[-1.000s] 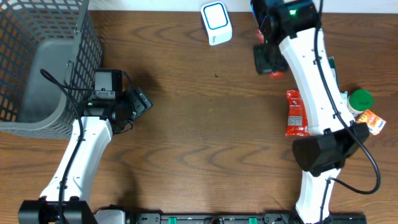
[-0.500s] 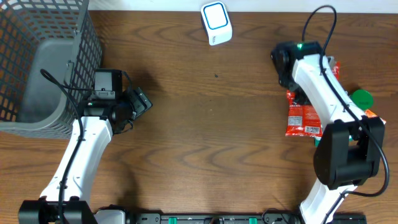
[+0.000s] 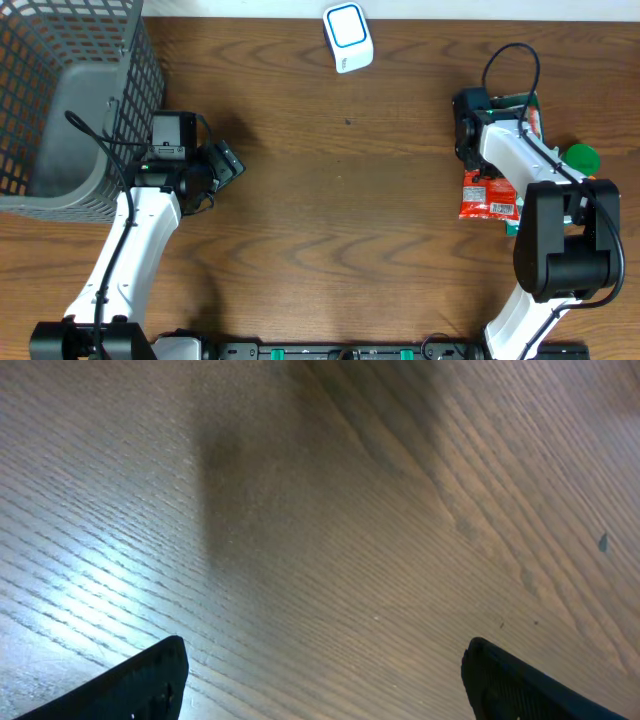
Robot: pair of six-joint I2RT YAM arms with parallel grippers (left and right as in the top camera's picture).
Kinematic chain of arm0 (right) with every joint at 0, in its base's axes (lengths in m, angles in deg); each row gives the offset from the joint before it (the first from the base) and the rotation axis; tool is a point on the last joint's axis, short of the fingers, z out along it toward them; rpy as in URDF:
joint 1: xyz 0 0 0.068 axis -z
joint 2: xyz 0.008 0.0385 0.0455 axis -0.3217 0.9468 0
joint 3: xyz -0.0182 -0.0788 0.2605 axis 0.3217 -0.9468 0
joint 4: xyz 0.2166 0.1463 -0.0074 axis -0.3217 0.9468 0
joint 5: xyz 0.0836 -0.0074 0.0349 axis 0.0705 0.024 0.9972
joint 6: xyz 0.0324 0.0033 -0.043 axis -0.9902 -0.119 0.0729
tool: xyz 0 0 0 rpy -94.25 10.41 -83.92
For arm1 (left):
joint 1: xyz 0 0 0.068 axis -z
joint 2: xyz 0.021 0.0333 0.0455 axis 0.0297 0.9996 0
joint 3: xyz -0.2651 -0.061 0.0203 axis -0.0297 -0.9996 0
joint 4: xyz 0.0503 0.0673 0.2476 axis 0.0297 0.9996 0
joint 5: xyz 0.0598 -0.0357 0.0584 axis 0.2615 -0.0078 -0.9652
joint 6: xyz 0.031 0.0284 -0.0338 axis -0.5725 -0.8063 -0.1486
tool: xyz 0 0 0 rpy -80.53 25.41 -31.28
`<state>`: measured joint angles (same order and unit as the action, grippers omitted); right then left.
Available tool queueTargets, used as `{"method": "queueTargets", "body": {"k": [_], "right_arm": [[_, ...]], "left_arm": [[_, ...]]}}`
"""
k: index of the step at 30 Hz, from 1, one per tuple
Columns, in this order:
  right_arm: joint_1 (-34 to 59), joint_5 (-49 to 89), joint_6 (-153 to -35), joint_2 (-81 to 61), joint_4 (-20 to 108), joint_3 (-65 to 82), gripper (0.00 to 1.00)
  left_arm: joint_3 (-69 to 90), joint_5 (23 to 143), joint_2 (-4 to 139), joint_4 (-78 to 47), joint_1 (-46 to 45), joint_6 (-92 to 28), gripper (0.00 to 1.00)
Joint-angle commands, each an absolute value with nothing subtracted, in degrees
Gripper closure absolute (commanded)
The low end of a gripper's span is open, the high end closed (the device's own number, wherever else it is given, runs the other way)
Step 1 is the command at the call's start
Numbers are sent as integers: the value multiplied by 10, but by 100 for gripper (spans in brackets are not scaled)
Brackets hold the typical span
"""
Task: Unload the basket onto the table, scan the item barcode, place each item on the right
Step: 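Carry the stick pack right and lower it onto the scanned items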
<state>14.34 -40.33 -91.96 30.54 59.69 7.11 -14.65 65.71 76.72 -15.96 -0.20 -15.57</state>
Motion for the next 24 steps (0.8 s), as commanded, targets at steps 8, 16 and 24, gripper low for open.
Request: {"method": "queueTargets", "body": {"k": [8, 16, 24], "right_arm": [[143, -375, -874, 302, 611, 68, 23], [142, -266, -889, 292, 611, 81, 21], [142, -85, -863, 198, 596, 89, 14]], "left_arm": [[-143, 652, 766, -158, -7, -157, 12], [-143, 652, 766, -158, -7, -157, 12], [-143, 652, 766, -158, -7, -157, 12]]}}
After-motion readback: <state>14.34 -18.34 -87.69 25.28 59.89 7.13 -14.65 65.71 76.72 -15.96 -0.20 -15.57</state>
